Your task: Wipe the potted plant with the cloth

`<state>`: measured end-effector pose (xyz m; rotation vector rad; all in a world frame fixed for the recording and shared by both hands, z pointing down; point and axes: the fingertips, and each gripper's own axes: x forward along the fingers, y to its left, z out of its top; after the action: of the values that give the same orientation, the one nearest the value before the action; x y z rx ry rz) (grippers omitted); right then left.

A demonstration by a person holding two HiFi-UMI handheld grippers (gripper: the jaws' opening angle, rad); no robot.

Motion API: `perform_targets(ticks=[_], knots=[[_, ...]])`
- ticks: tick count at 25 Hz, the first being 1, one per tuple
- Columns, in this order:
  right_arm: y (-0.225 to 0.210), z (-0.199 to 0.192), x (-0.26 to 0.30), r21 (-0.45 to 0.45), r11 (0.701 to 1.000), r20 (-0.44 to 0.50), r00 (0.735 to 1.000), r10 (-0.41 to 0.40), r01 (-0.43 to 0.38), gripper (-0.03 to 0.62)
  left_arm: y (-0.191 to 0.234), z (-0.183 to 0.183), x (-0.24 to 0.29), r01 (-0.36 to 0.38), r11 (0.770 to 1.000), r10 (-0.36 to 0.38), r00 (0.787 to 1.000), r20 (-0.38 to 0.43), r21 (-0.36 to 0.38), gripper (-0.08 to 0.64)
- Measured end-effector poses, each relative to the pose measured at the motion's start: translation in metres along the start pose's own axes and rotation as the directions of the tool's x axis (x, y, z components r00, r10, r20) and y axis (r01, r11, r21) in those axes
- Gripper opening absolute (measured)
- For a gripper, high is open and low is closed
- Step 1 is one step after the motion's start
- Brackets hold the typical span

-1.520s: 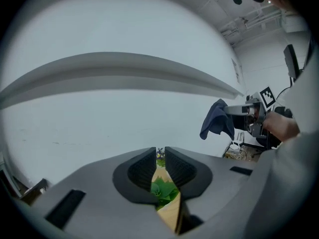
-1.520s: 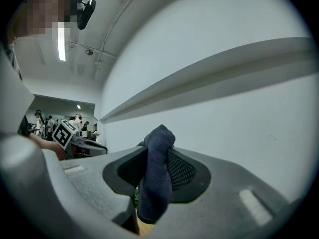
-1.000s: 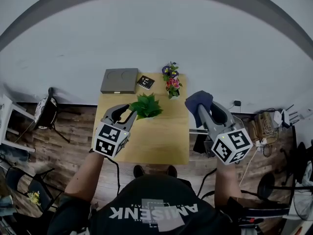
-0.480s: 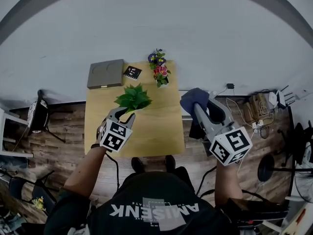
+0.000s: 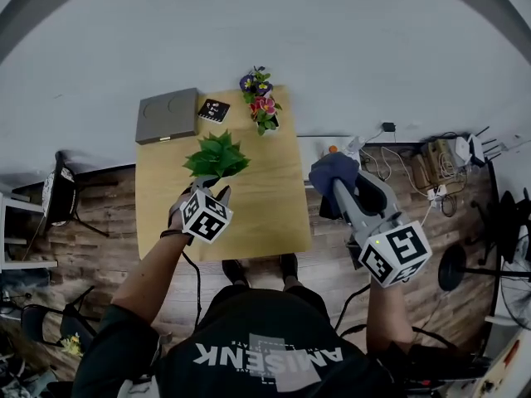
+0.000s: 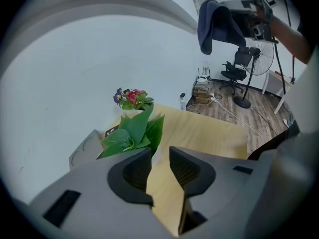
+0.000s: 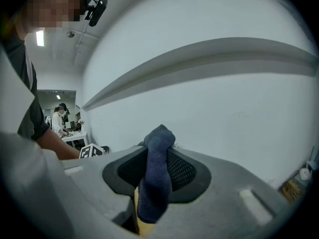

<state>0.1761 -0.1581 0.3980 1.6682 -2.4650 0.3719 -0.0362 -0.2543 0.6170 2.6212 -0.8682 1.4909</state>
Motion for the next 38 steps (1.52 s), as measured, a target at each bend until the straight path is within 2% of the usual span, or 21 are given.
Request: perform_targets(ticks=[9,13,21,31,38], knots=[[-0.015,-0.02,-0.006,0.028,0.999,-0.036,0.998,-0.041,0.042,0.114,0.003,-0.013,0.039,-0.03,0.995,0.038,0.996,-0.085,0.094,0.114],[-0.016,-0.03,-0.007,0.029,0.999,-0.052,0.998,-0.04,0.042,0.114,0.007,-0.015,0.047,-0.055,0.987,0.072,0.991,-0.111,0.15,0.114],[-0.02,-0.051,-0.004,0.071,0.997,-0.068,0.997,-0.024,0.029,0.114,0.008,-0.02,0.064,-0.043,0.976,0.082,0.981,-0.176,0.211,0.114],[-0.024,-0.061,0.002,0.097,0.995,-0.071,0.997,-0.006,0.013,0.114,0.008,-0.02,0.075,0.005,0.967,0.052,0.975,-0.218,0.253,0.077],[-0.017,-0.058,0.002,0.085,0.996,-0.073,0.997,-0.001,0.007,0.114,0.01,-0.016,0.073,0.038,0.97,0.013,0.979,-0.205,0.241,0.037]])
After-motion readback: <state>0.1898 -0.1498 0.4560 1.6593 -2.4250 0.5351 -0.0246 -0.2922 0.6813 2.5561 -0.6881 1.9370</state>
